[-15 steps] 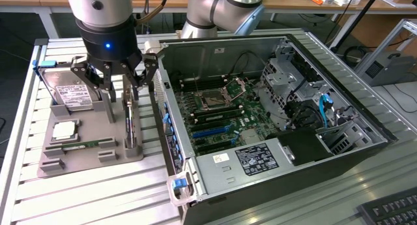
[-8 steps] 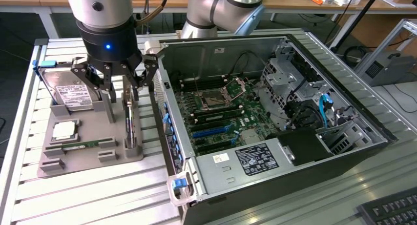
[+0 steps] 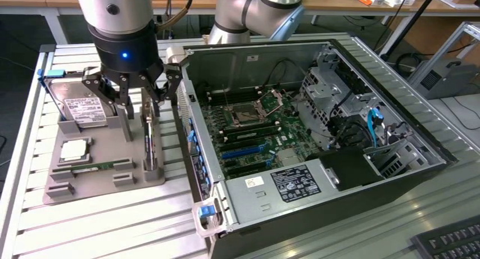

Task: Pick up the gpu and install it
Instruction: 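Pick up the gpu and move the gpu toward the slot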

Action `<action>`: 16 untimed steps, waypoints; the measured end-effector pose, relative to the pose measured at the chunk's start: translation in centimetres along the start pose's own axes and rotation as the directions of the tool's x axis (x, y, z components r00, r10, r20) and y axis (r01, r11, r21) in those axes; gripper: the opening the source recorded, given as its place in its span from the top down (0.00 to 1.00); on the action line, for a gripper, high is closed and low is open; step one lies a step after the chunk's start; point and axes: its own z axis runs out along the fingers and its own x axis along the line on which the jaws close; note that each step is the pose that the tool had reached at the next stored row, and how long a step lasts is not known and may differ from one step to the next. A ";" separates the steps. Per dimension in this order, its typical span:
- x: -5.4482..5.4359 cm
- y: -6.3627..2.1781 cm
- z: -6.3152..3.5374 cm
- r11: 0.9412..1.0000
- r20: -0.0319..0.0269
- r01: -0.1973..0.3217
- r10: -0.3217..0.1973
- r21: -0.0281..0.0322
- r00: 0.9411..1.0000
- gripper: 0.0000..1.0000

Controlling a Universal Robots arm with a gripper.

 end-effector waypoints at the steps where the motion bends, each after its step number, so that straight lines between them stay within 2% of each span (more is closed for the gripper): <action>1: 0.0 -0.01 0.03 1.000 0.000 0.000 0.000 0.000 1.000 0.52; 16: 0.0 -0.12 0.30 1.000 0.000 0.000 0.000 0.000 1.000 0.52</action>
